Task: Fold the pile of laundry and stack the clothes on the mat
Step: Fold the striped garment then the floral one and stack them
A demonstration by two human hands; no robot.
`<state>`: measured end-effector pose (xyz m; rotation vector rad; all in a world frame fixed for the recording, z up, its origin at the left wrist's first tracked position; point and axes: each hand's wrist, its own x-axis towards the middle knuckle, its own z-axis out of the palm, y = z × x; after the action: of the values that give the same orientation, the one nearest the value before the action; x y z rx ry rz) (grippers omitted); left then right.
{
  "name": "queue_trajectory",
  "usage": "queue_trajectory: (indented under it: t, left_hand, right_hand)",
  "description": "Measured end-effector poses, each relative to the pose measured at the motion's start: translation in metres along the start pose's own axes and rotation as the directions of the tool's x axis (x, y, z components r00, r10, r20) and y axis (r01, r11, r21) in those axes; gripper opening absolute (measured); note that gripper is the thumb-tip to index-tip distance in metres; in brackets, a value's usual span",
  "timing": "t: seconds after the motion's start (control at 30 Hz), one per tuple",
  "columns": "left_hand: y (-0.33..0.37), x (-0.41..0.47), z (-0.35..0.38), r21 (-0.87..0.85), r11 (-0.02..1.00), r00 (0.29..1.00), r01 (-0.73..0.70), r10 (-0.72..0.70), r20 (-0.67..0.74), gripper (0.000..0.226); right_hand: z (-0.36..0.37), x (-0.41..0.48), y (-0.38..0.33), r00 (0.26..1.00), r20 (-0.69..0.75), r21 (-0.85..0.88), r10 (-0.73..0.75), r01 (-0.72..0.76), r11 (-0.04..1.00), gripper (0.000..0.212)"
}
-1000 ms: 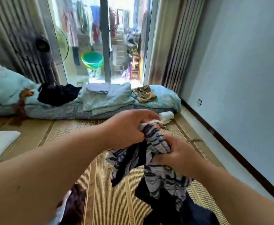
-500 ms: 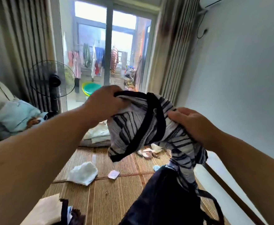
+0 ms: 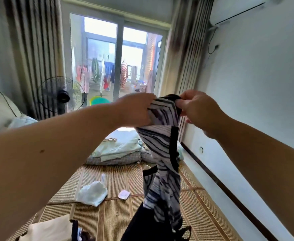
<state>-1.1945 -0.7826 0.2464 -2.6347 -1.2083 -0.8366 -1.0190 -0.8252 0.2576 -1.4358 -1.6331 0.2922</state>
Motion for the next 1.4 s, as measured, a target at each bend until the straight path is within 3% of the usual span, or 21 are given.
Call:
queue_trajectory:
  t: [0.03, 0.13, 0.2, 0.23, 0.3, 0.33, 0.37, 0.5, 0.53, 0.6, 0.67, 0.77, 0.87, 0.97, 1.1, 1.17, 1.23, 1.27, 1.4]
  left_hand:
    - [-0.006, -0.004, 0.002, 0.038, 0.999, 0.999, 0.028, -0.029, 0.026, 0.016]
    - [-0.023, -0.013, 0.004, 0.076, 0.973, 0.963, 0.216, -0.225, 0.147, 0.021]
    - [-0.035, -0.014, 0.005, -0.076, 0.939, 0.931, 0.336, -0.319, 0.176, 0.014]
    - [-0.039, -0.014, 0.005, -0.254, 0.875, 0.908, 0.411, -0.368, 0.2, 0.012]
    - [-0.039, -0.018, 0.004, -0.642, 0.559, 0.846, 0.524, -0.425, 0.321, 0.014]
    - [-0.039, -0.02, 0.005, -0.756, 0.392, 0.837, 0.524, -0.401, 0.372, 0.019]
    - [-0.04, -0.021, 0.005, -0.811, 0.287, 0.838, 0.51, -0.377, 0.394, 0.024]
    - [-0.036, -0.022, 0.002, -0.895, 0.125, 0.849, 0.428, -0.394, 0.351, 0.035]
    - [-0.035, -0.02, 0.003, -0.895, 0.192, 0.858, 0.403, -0.42, 0.296, 0.034]
    - [-0.03, -0.018, 0.003, -0.769, 0.537, 0.904, 0.347, -0.409, 0.123, 0.016]
    - [-0.024, -0.017, 0.006, -0.629, 0.747, 0.962, 0.213, -0.273, 0.001, 0.03]
    - [-0.012, -0.021, 0.008, -0.408, 0.913, 1.0, -0.015, 0.005, -0.026, 0.041]
    - [-0.008, -0.022, 0.013, -0.05, 0.996, 0.997, -0.073, 0.071, -0.027, 0.03]
    - [-0.019, -0.025, 0.02, -0.045, 0.999, 1.0, 0.021, -0.02, 0.019, 0.021]
    - [-0.019, -0.03, 0.03, -0.238, 0.942, 0.971, 0.237, -0.22, 0.095, 0.014]
    - [-0.008, -0.034, 0.036, -0.539, 0.76, 0.931, 0.364, -0.323, 0.173, 0.005]
    - [0.004, -0.034, 0.045, -0.778, 0.47, 0.898, 0.417, -0.347, 0.271, 0.024]
    - [0.01, -0.033, 0.05, -0.826, 0.378, 0.896, 0.417, -0.325, 0.303, 0.026]
    - [0.047, -0.016, 0.065, -0.862, 0.295, 0.907, 0.412, -0.222, 0.358, 0.02]
  right_hand:
    - [0.001, 0.003, -0.003, 0.999, -0.035, 0.03, 0.015, -0.014, 0.999, 0.016]
    - [-0.003, 0.011, -0.011, 0.986, -0.152, 0.095, 0.071, -0.057, 0.994, 0.01]
    - [-0.005, 0.012, -0.014, 0.974, -0.208, 0.108, 0.09, -0.069, 0.992, 0.009]
    - [-0.004, 0.011, -0.014, 0.971, -0.222, 0.104, 0.088, -0.066, 0.992, 0.01]
    - [-0.005, 0.008, -0.014, 0.969, -0.238, 0.055, 0.061, -0.05, 0.997, 0.012]
    - [-0.005, 0.004, -0.014, 0.968, -0.248, 0.01, 0.045, -0.044, 0.999, 0.013]
    - [-0.005, 0.0, -0.014, 0.966, -0.257, -0.036, 0.025, -0.035, 0.999, 0.014]
    - [-0.015, -0.023, -0.013, 0.98, -0.167, -0.229, -0.109, 0.069, 0.971, 0.024]
    - [-0.017, -0.028, -0.013, 0.984, -0.124, -0.321, -0.13, 0.085, 0.943, 0.026]
    - [-0.023, -0.035, -0.013, 0.983, -0.104, -0.494, -0.149, 0.079, 0.866, 0.023]
    - [-0.033, -0.039, -0.013, 0.974, -0.162, -0.556, -0.159, 0.043, 0.83, 0.025]
    - [-0.047, -0.044, -0.015, 0.956, -0.242, -0.573, -0.168, -0.001, 0.82, 0.029]
    - [-0.053, -0.047, -0.016, 0.949, -0.26, -0.589, -0.181, -0.008, 0.808, 0.027]
    - [-0.06, -0.049, -0.014, 0.933, -0.301, -0.563, -0.196, -0.009, 0.826, 0.021]
    - [-0.068, -0.051, -0.001, 0.929, -0.325, -0.506, -0.18, -0.01, 0.862, 0.028]
    - [-0.073, -0.051, 0.009, 0.929, -0.339, -0.454, -0.149, -0.023, 0.891, 0.027]
    - [-0.084, -0.05, 0.023, 0.929, -0.36, -0.367, -0.09, -0.053, 0.929, 0.027]
    - [-0.09, -0.049, 0.031, 0.93, -0.362, -0.333, -0.063, -0.066, 0.94, 0.027]
    - [-0.121, -0.044, 0.073, 0.935, -0.352, -0.195, 0.042, -0.117, 0.974, 0.018]
